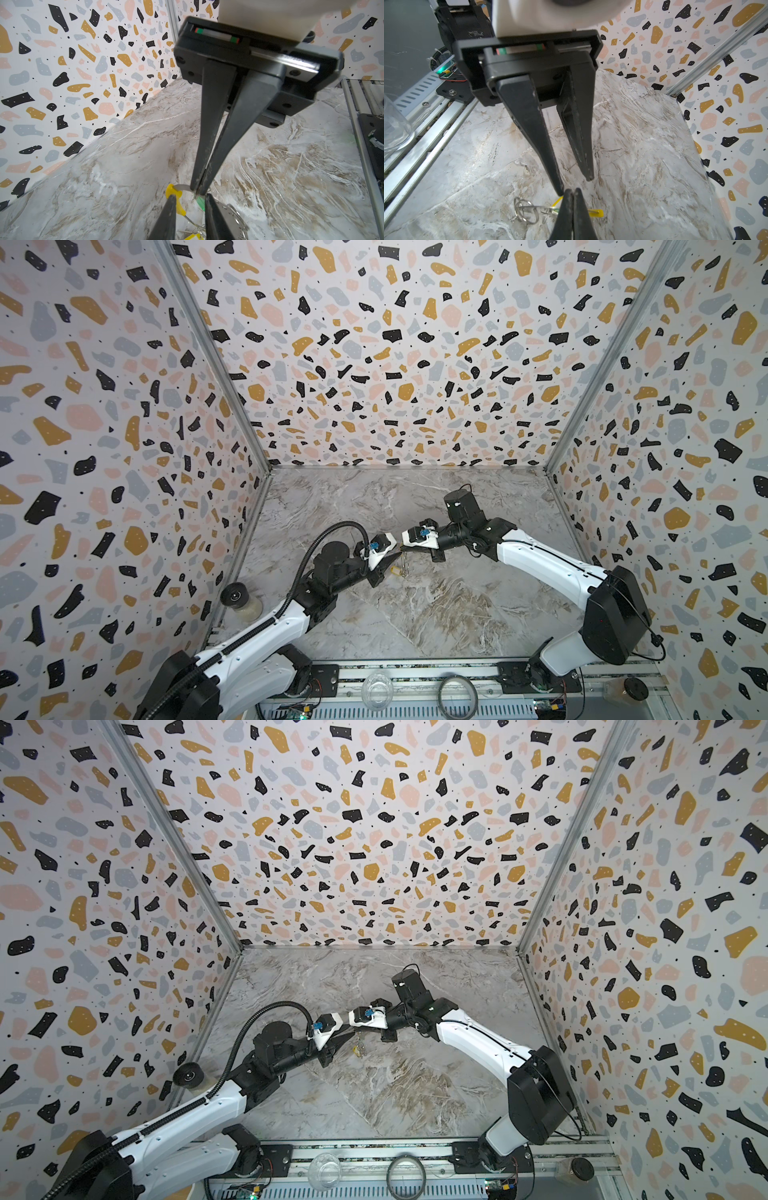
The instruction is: Remove the keys from the keyring
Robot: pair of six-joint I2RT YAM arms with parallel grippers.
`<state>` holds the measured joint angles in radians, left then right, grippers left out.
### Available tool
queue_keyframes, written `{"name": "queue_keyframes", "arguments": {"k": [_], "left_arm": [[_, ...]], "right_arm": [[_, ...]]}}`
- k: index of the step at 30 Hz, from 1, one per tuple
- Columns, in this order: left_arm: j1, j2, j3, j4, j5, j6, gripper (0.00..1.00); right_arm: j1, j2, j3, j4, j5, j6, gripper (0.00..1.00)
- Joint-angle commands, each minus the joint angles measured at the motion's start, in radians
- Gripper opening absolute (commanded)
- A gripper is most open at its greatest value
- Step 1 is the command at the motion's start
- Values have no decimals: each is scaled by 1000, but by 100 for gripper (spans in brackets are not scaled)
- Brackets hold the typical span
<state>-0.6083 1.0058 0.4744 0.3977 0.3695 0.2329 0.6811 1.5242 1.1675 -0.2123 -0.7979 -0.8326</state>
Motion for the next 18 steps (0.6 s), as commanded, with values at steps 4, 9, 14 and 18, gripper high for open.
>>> {"name": "queue_keyframes", "arguments": {"k": [4, 9, 14, 18], "left_arm": [[-14, 11, 44, 24, 15, 41, 25], [-19, 15, 50, 32, 12, 45, 22], [-23, 16, 56, 34, 22, 45, 20], [-27, 19, 62, 29, 31, 51, 17]], "right_arm": [[-15, -60, -2, 15, -62, 4, 0], [-16, -63, -4, 7, -83, 5, 0], [-17, -59, -4, -6, -89, 1, 0], [-17, -61, -3, -6, -97, 1, 0]]}}
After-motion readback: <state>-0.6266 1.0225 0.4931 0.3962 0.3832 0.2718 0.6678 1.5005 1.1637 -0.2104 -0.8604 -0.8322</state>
